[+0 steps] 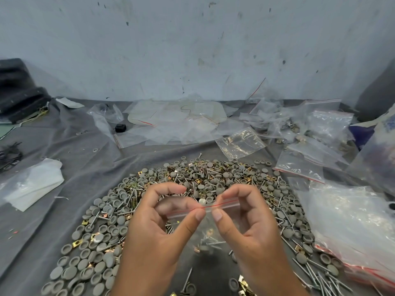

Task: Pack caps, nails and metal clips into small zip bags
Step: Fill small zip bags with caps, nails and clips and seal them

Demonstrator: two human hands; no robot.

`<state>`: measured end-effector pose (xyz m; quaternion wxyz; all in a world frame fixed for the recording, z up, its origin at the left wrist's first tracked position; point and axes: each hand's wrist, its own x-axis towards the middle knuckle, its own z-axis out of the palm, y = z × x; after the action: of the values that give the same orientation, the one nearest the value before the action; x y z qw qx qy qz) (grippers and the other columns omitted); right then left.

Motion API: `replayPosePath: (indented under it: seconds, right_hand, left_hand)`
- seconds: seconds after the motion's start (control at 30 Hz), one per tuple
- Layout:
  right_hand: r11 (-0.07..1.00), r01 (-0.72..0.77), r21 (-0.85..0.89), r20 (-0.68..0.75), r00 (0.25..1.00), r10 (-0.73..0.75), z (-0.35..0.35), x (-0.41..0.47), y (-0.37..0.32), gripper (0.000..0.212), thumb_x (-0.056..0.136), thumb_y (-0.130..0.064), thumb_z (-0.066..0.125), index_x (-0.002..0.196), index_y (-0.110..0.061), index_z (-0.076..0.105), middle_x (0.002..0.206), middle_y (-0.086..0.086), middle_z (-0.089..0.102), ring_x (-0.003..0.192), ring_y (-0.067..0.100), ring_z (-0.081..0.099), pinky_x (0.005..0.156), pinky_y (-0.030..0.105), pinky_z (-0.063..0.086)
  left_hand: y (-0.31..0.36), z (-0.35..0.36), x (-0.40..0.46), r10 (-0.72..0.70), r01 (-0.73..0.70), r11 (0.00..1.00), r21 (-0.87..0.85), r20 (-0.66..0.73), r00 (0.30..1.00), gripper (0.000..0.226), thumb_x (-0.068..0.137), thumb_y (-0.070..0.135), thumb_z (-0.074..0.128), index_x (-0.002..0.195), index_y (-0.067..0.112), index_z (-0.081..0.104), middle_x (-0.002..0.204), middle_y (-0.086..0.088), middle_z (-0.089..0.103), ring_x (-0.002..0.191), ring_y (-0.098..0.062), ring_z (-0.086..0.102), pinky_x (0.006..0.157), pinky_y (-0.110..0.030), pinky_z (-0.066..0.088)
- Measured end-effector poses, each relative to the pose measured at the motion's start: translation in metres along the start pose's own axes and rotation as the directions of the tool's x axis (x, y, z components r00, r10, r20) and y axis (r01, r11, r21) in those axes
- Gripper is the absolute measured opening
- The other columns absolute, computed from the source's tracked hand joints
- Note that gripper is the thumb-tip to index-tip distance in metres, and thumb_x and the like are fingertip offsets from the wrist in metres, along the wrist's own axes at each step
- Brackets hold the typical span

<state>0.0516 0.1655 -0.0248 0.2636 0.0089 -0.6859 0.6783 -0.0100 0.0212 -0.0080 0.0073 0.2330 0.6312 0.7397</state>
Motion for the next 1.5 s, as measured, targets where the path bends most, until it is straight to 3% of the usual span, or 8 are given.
replayPosePath:
  seconds: [0.17,0.37,0.73,0.87,1.1,1.27,1.4,1.5]
  right_hand:
    - [0.998,-0.046,-0.041,0.05,0.998,0.048,0.0,-0.001,-0.002,0.03,0.079,-0.042,0.078,0.106,-0.043,0.063,0.103,0.0,0.072,0.096,0.022,0.071,0.085,0.042,0.057]
    - [0.997,-0.072,-0.002,0.011,0.997,0.072,-0.004,0.002,-0.003,0.032,0.078,-0.048,0.08,0.106,-0.044,0.064,0.099,0.001,0.072,0.09,0.018,0.071,0.077,0.03,0.058]
    - [0.978,-0.163,0.131,0.057,0.986,0.156,-0.028,0.012,-0.017,0.042,0.068,-0.031,0.092,0.101,-0.036,0.066,0.082,0.008,0.076,0.082,0.018,0.075,0.071,0.024,0.058]
    - [0.974,-0.213,0.071,0.12,0.972,0.204,-0.039,0.013,-0.024,0.027,0.081,-0.037,0.084,0.104,-0.036,0.07,0.09,0.006,0.078,0.09,0.017,0.075,0.078,0.02,0.056]
    - [0.979,-0.194,-0.058,0.151,0.968,0.201,-0.051,0.02,-0.03,0.021,0.089,-0.021,0.067,0.104,-0.035,0.074,0.101,0.006,0.079,0.099,0.019,0.075,0.082,0.018,0.055]
    - [0.978,-0.13,-0.166,0.018,0.991,0.134,-0.065,0.051,-0.042,0.018,0.084,-0.032,0.064,0.098,-0.036,0.074,0.102,-0.008,0.078,0.094,0.005,0.074,0.072,0.012,0.055]
    - [0.966,-0.003,-0.259,-0.161,0.986,-0.04,-0.112,0.113,-0.055,0.009,0.093,-0.023,0.065,0.1,-0.027,0.069,0.098,-0.012,0.078,0.093,0.0,0.072,0.073,0.012,0.054]
    - [0.902,0.119,-0.416,-0.2,0.955,-0.219,-0.153,0.164,-0.072,0.014,0.099,-0.011,0.063,0.1,-0.025,0.065,0.088,-0.018,0.078,0.093,0.0,0.072,0.084,0.015,0.051]
  left_hand:
    - [0.0,-0.001,-0.001,0.002,-0.002,0.999,0.041,-0.003,1.0,0.036,0.064,0.041,0.083,0.088,0.034,0.056,0.088,-0.01,0.076,0.084,-0.027,0.074,0.08,-0.049,0.051]
    - [-0.005,-0.002,0.001,-0.002,0.003,0.997,0.073,-0.003,1.0,0.044,0.062,0.049,0.086,0.096,0.039,0.058,0.092,-0.006,0.077,0.086,-0.023,0.074,0.08,-0.042,0.051]
    - [0.003,-0.014,0.004,-0.063,0.06,0.997,0.055,0.053,0.997,0.042,0.058,0.036,0.094,0.089,0.038,0.066,0.08,-0.011,0.077,0.066,-0.023,0.074,0.047,-0.019,0.052]
    - [0.005,-0.018,0.004,-0.11,0.094,0.988,0.121,0.137,0.984,0.04,0.074,0.04,0.083,0.11,0.046,0.067,0.091,-0.002,0.079,0.074,-0.052,0.064,0.052,-0.02,0.05]
    - [0.0,-0.016,0.003,-0.08,0.061,0.987,0.148,0.131,0.988,0.04,0.068,0.034,0.076,0.105,0.047,0.071,0.087,-0.003,0.079,0.077,-0.015,0.076,0.065,-0.012,0.052]
    - [-0.004,-0.008,0.001,-0.117,0.101,0.988,0.119,0.135,0.984,0.059,0.069,0.037,0.073,0.125,0.039,0.057,0.111,0.008,0.076,0.103,-0.016,0.072,0.092,-0.041,0.051]
    - [-0.007,-0.011,0.003,-0.125,0.116,0.989,0.087,0.105,0.987,0.057,0.073,0.037,0.067,0.128,0.027,0.054,0.113,0.01,0.075,0.107,-0.007,0.07,0.085,-0.017,0.055]
    - [-0.005,-0.012,0.005,-0.151,0.144,0.987,0.076,0.087,0.985,0.052,0.075,0.035,0.064,0.126,0.029,0.054,0.109,0.01,0.076,0.105,-0.006,0.07,0.079,-0.028,0.055]
